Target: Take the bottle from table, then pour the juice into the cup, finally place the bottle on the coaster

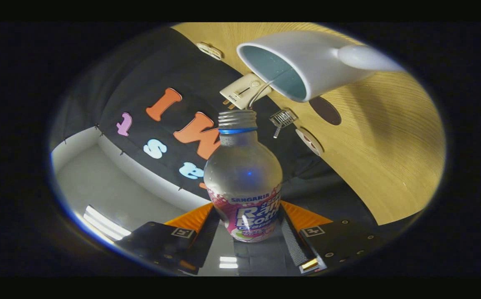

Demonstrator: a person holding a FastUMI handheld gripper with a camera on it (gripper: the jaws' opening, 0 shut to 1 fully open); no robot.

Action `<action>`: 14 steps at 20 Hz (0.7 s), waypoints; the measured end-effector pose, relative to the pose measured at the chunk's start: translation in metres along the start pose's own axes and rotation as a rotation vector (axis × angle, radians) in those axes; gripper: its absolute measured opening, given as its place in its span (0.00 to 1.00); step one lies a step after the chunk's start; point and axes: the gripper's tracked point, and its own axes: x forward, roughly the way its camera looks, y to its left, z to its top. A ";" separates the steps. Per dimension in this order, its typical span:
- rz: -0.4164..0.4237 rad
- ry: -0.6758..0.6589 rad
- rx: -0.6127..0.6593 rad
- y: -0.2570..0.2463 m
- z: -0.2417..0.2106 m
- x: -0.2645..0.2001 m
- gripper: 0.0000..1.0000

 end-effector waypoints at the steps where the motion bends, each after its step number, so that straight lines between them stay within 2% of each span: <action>1: 0.001 -0.001 0.003 0.000 0.000 0.000 0.78; 14: 0.094 -0.001 0.072 0.022 0.004 -0.004 0.78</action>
